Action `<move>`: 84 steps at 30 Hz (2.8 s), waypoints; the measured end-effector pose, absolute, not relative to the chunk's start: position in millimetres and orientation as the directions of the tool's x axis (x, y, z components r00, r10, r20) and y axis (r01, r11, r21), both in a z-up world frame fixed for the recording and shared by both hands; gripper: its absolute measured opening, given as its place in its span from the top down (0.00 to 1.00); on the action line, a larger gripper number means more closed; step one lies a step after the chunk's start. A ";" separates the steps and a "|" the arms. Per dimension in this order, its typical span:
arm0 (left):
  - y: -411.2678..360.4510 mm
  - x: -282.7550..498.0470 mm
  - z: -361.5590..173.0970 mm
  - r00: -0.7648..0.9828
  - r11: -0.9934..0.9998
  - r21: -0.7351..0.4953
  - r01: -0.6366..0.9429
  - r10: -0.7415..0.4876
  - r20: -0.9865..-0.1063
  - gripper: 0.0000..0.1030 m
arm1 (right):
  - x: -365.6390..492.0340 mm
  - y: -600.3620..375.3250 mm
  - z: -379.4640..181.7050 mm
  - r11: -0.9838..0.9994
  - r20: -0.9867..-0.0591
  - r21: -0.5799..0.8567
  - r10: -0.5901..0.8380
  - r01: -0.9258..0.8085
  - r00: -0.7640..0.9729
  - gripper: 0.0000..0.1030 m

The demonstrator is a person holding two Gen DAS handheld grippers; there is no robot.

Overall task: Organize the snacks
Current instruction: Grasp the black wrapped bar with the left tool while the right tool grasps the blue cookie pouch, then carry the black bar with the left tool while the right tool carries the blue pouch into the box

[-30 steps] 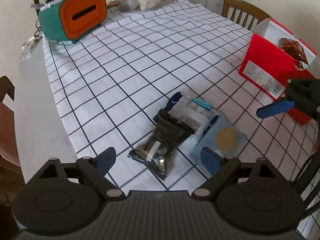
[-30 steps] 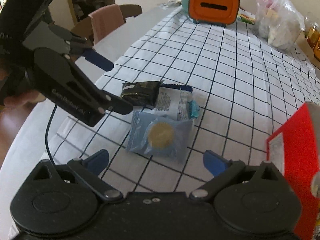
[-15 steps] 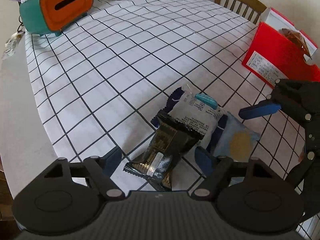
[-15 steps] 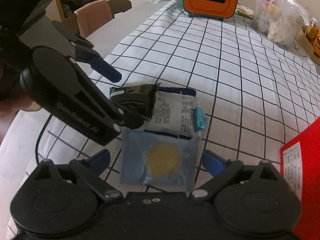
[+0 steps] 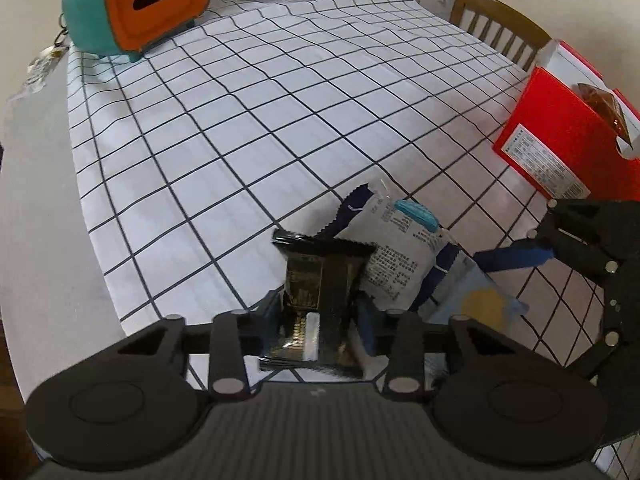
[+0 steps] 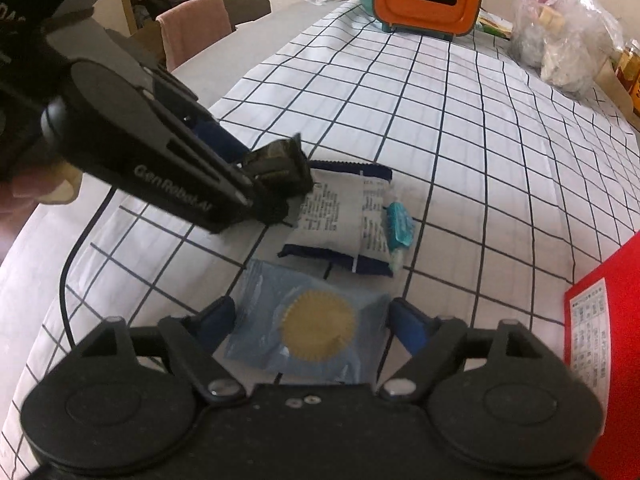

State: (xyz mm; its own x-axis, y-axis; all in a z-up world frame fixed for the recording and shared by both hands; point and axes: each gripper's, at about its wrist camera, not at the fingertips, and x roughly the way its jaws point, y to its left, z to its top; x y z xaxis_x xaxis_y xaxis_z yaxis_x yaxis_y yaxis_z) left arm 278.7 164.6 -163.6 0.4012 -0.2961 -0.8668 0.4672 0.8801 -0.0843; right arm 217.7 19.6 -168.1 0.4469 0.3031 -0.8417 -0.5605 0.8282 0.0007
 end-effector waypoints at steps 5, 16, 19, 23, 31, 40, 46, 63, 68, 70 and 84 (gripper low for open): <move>168.7 274.2 -163.9 0.425 0.904 -0.097 0.416 -0.288 -0.858 0.67 | 213.1 15.1 -166.2 0.826 -0.834 0.006 0.315 -0.563 0.452 0.33; 174.7 257.2 -163.6 0.473 0.946 -0.100 0.309 -0.245 -0.847 0.69 | 199.2 0.2 -159.2 0.853 -0.823 0.025 0.313 -0.521 0.474 0.46; 177.3 252.5 -161.9 0.477 0.954 -0.118 0.275 -0.242 -0.845 0.69 | 195.3 -5.2 -156.5 0.862 -0.817 0.036 0.316 -0.505 0.482 0.47; 177.4 242.4 -158.4 0.483 0.960 -0.123 0.253 -0.235 -0.843 0.69 | 188.6 -13.5 -148.9 0.870 -0.808 0.058 0.328 -0.489 0.490 0.48; 166.9 215.9 -142.0 0.489 0.964 -0.125 0.236 -0.229 -0.842 0.69 | 169.6 -31.3 -120.0 0.870 -0.783 0.081 0.358 -0.487 0.509 0.48; 139.8 181.5 -101.1 0.529 0.967 -0.095 0.235 -0.209 -0.822 0.69 | 148.8 -64.1 -78.4 0.871 -0.745 0.084 0.378 -0.484 0.550 0.48; 111.5 164.1 -71.1 0.544 0.970 -0.079 0.229 -0.195 -0.816 0.69 | 140.2 -94.7 -55.4 0.874 -0.722 0.083 0.384 -0.479 0.575 0.47; -27.9 155.8 -25.9 0.582 0.953 -0.067 0.295 -0.235 -0.779 0.69 | 152.4 -222.0 -31.5 0.913 -0.704 0.026 0.306 -0.408 0.640 0.47; -72.1 163.4 -29.1 0.573 0.948 -0.058 0.313 -0.237 -0.784 0.69 | 160.9 -257.9 -37.7 0.925 -0.719 0.005 0.268 -0.381 0.641 0.47; -88.8 168.0 -32.1 0.568 0.946 -0.060 0.317 -0.241 -0.787 0.69 | 165.2 -272.3 -41.0 0.930 -0.730 -0.003 0.249 -0.367 0.637 0.47; -177.6 216.5 -72.5 0.498 0.937 -0.013 0.348 -0.196 -0.844 0.69 | 193.2 -329.0 -74.2 0.953 -0.782 -0.026 0.169 -0.303 0.600 0.47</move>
State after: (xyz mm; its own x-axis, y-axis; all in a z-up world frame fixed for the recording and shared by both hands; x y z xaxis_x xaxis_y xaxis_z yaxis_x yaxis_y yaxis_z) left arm 216.5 -177.6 -72.5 0.4985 -0.1965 -0.8444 0.3480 0.9374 -0.0127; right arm 193.2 -329.0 -74.2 0.6001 0.1693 -0.7818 -0.3030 0.9526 -0.0263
